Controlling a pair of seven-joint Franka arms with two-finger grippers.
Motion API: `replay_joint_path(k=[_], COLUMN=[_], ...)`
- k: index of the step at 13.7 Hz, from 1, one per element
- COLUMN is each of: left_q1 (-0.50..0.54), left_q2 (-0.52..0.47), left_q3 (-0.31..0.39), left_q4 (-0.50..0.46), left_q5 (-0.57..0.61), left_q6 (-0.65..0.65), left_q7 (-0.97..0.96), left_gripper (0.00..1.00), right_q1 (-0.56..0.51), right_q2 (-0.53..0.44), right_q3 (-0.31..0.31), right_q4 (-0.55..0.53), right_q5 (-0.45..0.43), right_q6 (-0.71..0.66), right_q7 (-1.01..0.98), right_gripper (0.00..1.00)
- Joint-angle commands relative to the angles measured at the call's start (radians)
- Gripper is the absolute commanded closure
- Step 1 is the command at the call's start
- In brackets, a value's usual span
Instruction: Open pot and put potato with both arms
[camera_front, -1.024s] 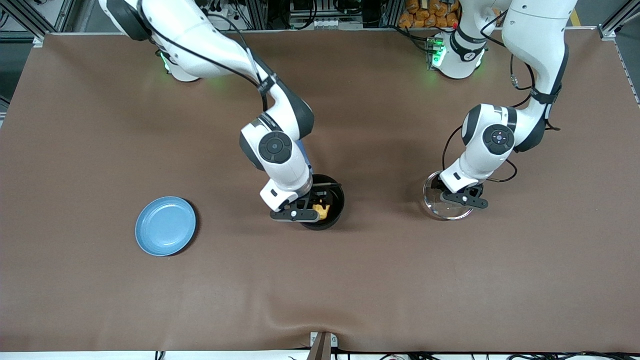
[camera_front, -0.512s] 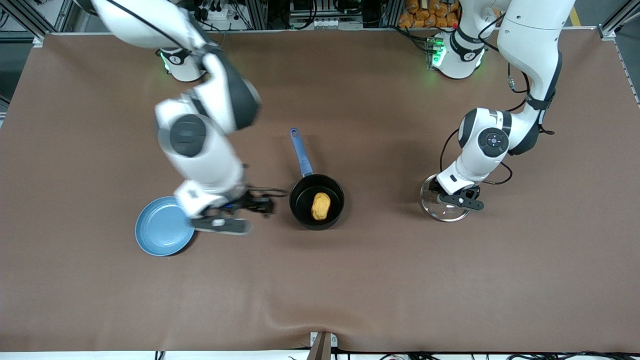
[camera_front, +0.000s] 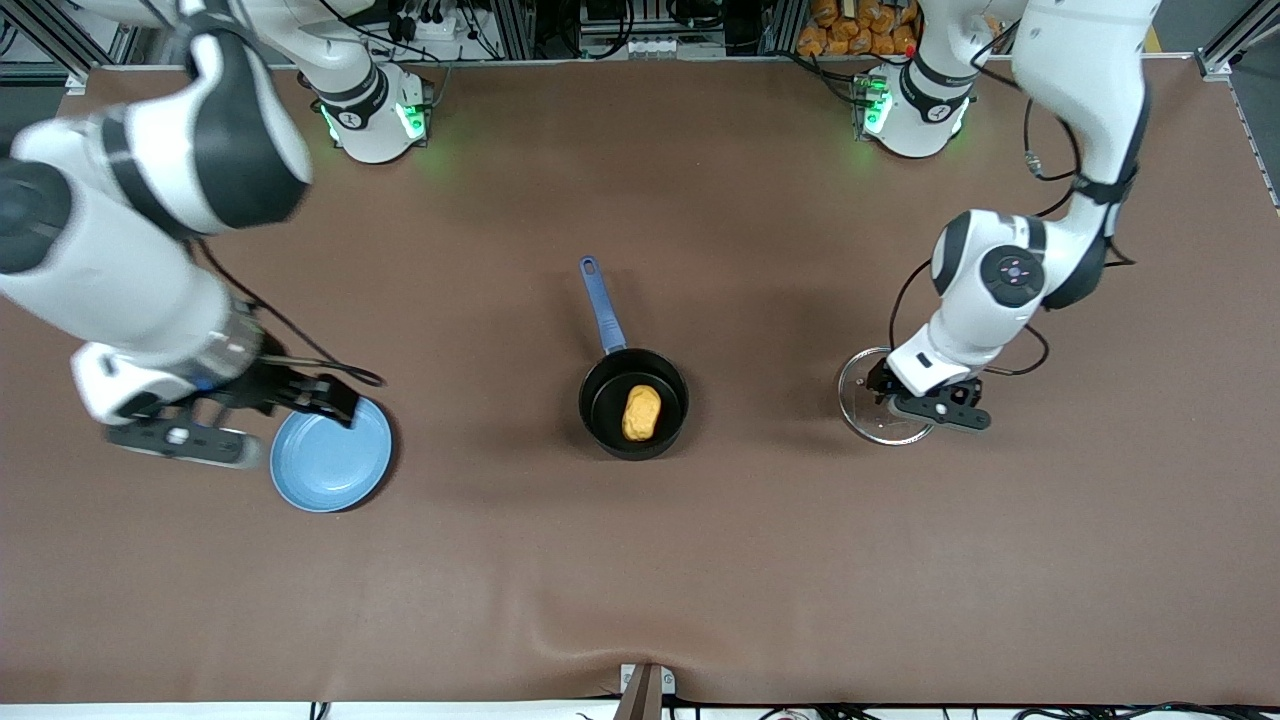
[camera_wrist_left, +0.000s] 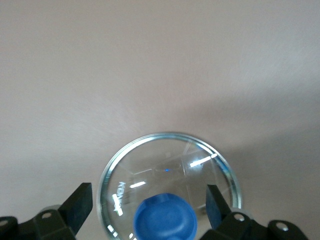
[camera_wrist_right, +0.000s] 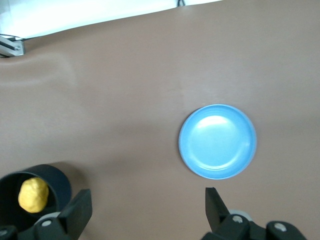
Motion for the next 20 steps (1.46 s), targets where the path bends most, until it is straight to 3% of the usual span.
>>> replay_joint_path(k=[1,6,8,9,12,17,20], left_q1=[0.01,0.016,0.018,0.037,0.232,0.366,0.366], left_q2=[-0.077,-0.146,-0.181,-0.215,-0.293,-0.339,-0.342], left_q3=[-0.006,-0.014,-0.023,-0.052,-0.237,-0.313,-0.319], left_q4=[0.144,0.415,0.466,0.468,0.469,0.469,0.469], left_q5=[0.015,0.012,0.01,0.001,-0.027,-0.071,-0.061], left_q6=[-0.237,-0.625,-0.732,-0.755,-0.789,-0.789,-0.79], left_q7=[-0.01,-0.051,-0.114,-0.151,-0.194,-0.197,-0.248], left_gripper=[0.0,0.0,0.0,0.0,0.0,0.0,0.0], right_q1=[-0.073,-0.166,-0.2,-0.212,-0.228,-0.228,-0.228], right_q2=[-0.142,-0.274,-0.314,-0.322,-0.345,-0.354,-0.357], right_q3=[0.022,0.022,0.022,0.021,0.019,0.019,0.019], right_q4=[-0.153,-0.261,-0.288,-0.29,-0.311,-0.321,-0.321], right_q5=[-0.004,0.01,0.01,0.01,0.01,0.01,0.01], right_q6=[0.01,0.01,0.01,0.007,0.004,0.003,0.001], right_q7=[-0.054,-0.148,-0.195,-0.209,-0.225,-0.225,-0.226], right_gripper=[0.0,0.0,0.0,0.0,0.0,0.0,0.0])
